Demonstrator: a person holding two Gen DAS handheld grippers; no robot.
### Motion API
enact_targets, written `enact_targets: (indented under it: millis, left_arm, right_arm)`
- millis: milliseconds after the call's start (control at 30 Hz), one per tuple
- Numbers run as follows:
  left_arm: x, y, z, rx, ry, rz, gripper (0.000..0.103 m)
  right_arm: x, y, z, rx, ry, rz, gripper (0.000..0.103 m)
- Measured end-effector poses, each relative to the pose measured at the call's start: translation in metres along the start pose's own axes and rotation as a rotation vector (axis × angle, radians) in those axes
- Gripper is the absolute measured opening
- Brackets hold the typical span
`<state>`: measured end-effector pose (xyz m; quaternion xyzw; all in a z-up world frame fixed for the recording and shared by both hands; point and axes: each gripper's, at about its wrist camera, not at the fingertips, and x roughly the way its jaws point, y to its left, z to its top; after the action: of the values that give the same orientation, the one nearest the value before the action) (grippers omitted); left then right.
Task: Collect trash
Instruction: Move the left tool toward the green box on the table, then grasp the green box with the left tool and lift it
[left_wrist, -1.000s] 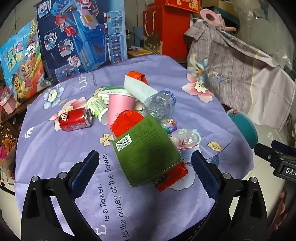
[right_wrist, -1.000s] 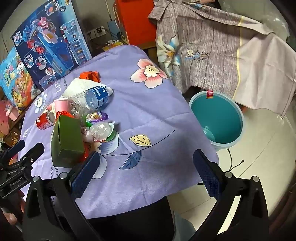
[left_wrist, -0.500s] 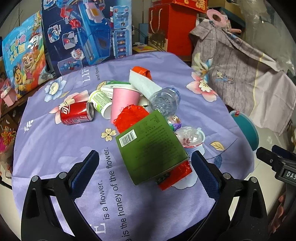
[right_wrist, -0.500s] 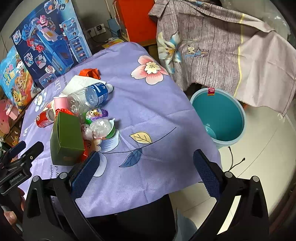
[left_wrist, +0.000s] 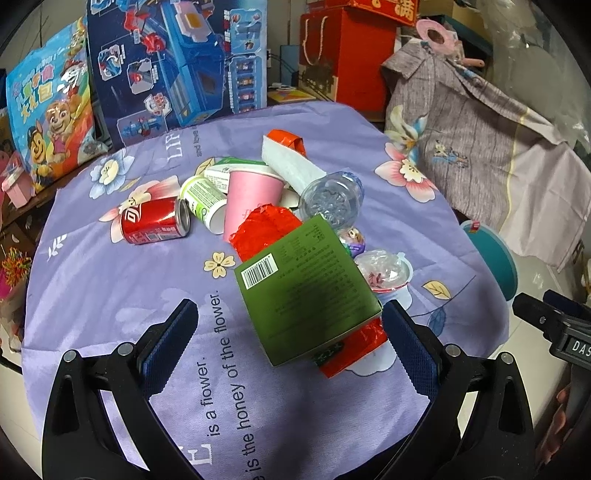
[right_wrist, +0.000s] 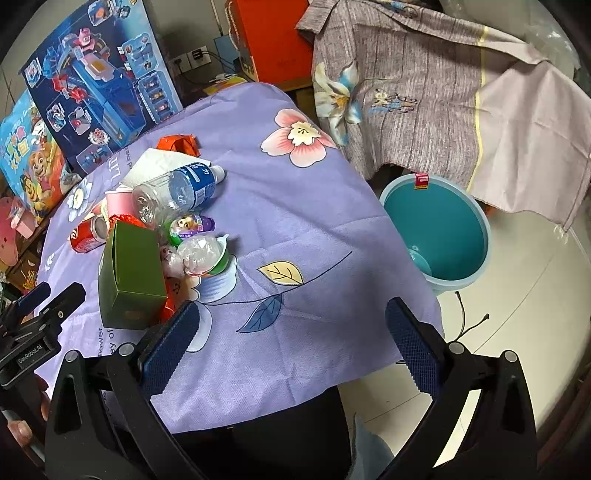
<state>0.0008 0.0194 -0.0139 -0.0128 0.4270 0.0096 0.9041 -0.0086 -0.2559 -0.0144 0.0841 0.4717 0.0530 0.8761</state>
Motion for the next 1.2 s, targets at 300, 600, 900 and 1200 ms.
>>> enact_targets:
  millis: [300, 600, 900, 1200]
  left_arm:
    - [0.004, 0.003, -0.002, -0.013, 0.020, -0.006, 0.099]
    - [0.008, 0.021, 0.001, -0.023, 0.030, 0.018, 0.099]
    - [0.016, 0.057, -0.003, -0.075, 0.061, 0.010, 0.099]
    - [0.025, 0.076, -0.015, -0.045, 0.070, -0.024, 0.099]
  right_arm:
    - [0.002, 0.001, -0.001, -0.003, 0.003, -0.003, 0.097]
    - [0.009, -0.002, -0.002, 0.007, 0.020, 0.010, 0.097]
    - [0.022, 0.004, -0.004, -0.003, 0.053, 0.010, 0.097]
    - [0.030, 0.031, 0.003, -0.061, 0.063, 0.011, 0.097]
